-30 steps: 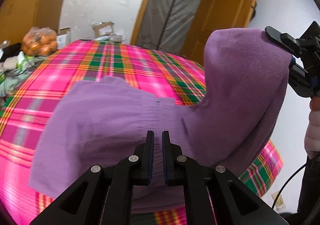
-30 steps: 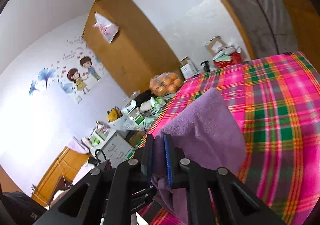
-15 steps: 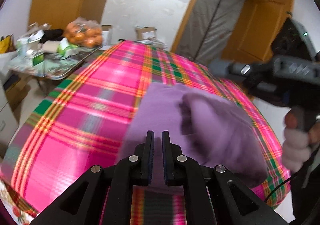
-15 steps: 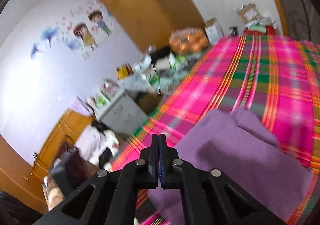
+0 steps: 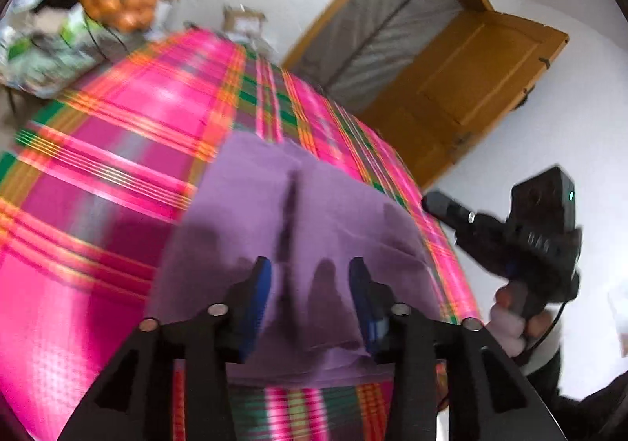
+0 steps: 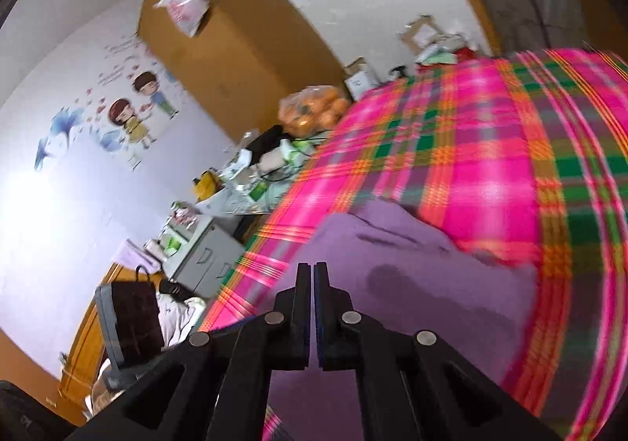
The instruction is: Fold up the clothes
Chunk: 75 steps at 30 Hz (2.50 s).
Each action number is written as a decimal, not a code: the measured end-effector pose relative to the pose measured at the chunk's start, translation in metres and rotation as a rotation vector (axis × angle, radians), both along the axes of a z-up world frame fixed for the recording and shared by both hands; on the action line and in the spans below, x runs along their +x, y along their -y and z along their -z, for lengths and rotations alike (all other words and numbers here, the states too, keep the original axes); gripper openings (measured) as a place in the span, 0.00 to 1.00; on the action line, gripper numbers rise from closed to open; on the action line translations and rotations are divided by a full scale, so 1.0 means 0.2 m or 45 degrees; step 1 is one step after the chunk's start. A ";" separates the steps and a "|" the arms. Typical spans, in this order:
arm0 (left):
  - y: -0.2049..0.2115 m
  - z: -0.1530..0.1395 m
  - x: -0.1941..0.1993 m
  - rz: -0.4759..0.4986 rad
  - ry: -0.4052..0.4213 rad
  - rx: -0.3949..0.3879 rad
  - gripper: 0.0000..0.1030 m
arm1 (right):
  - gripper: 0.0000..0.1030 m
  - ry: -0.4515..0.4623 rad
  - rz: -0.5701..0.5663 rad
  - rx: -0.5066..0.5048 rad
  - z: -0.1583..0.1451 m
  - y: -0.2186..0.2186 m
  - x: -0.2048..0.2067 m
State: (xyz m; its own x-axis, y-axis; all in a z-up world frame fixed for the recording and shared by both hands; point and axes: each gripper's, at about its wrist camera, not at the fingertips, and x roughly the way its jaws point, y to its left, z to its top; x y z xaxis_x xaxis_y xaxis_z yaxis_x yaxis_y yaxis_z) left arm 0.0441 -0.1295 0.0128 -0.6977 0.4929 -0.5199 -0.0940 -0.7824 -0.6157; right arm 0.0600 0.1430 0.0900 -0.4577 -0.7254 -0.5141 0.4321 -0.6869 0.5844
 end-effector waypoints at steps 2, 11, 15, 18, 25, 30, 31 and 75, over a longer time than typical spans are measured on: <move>-0.05 0.03 -0.05 0.026 0.032 -0.028 0.43 | 0.03 0.027 0.041 0.005 0.03 -0.08 0.01; -0.05 -0.17 -0.05 0.010 -0.164 -0.108 0.11 | 0.03 0.020 0.179 -0.021 0.05 -0.29 0.03; 0.09 -0.13 -0.04 -0.080 -0.118 -0.163 0.11 | 0.10 0.015 0.189 0.000 0.07 -0.28 0.01; 0.14 0.00 -0.05 -0.090 0.004 -0.183 0.11 | 0.11 0.044 0.187 0.030 0.11 -0.27 -0.03; 0.15 0.04 -0.06 -0.102 0.015 -0.208 0.11 | 0.11 0.009 0.118 0.087 0.11 -0.17 -0.09; 0.18 0.07 -0.07 -0.088 0.018 -0.201 0.12 | 0.06 -0.060 0.072 0.298 0.13 -0.01 -0.19; 0.18 0.08 -0.06 -0.085 0.020 -0.192 0.12 | 0.01 -0.058 0.082 0.365 0.16 0.01 -0.23; -0.01 -0.08 -0.35 -0.031 -0.044 -0.543 0.12 | 0.17 -0.143 0.115 0.415 0.16 0.03 -0.18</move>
State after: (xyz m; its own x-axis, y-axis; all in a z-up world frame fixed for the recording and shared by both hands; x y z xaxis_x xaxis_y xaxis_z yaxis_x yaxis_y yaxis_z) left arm -0.0252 -0.1285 0.0279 -0.7268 0.2225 -0.6498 -0.0875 -0.9684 -0.2337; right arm 0.0249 0.1369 0.0587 -0.5795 -0.4855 -0.6546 0.4103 -0.8678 0.2803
